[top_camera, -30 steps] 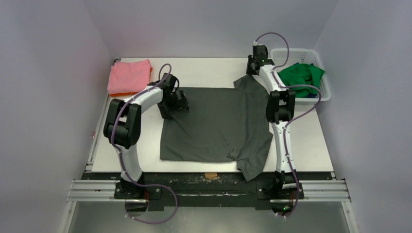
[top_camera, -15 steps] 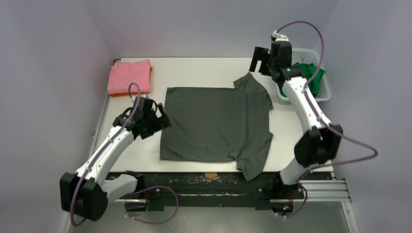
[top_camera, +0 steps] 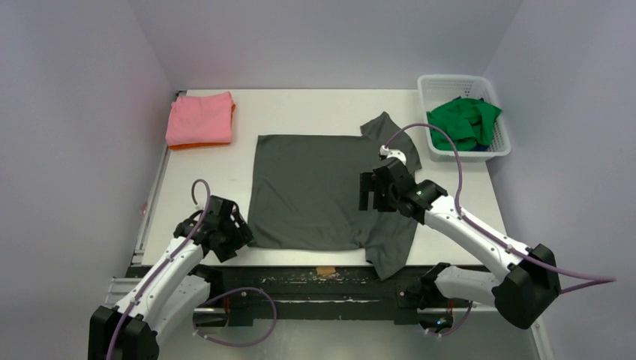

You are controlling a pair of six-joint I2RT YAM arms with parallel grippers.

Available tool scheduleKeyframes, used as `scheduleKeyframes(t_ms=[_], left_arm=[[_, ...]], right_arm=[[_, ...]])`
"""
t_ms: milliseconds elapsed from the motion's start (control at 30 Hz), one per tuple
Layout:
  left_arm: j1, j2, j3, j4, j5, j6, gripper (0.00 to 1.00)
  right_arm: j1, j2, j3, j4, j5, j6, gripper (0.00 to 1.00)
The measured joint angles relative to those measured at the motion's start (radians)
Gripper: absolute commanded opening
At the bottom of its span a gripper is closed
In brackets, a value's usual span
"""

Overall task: Fold and stack the t-shirts
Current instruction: Flatten out the tshirt, then grab the side of the flattened tshirt closest away from the robot with both arms

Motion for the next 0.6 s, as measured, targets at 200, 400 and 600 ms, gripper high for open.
scheduleKeyframes(t_ms=[200, 400, 600], left_arm=[[-0.010, 0.097, -0.008, 0.129, 0.038, -0.056, 0.30], [-0.027, 0.192, -0.010, 0.240, 0.074, -0.080, 0.00], [-0.034, 0.161, -0.011, 0.214, 0.032, -0.081, 0.00]], right_arm=[[0.099, -0.079, -0.010, -0.068, 0.033, 0.064, 0.90], [0.143, -0.091, -0.048, -0.204, 0.035, 0.084, 0.86], [0.191, -0.143, -0.079, -0.303, -0.066, 0.097, 0.76]])
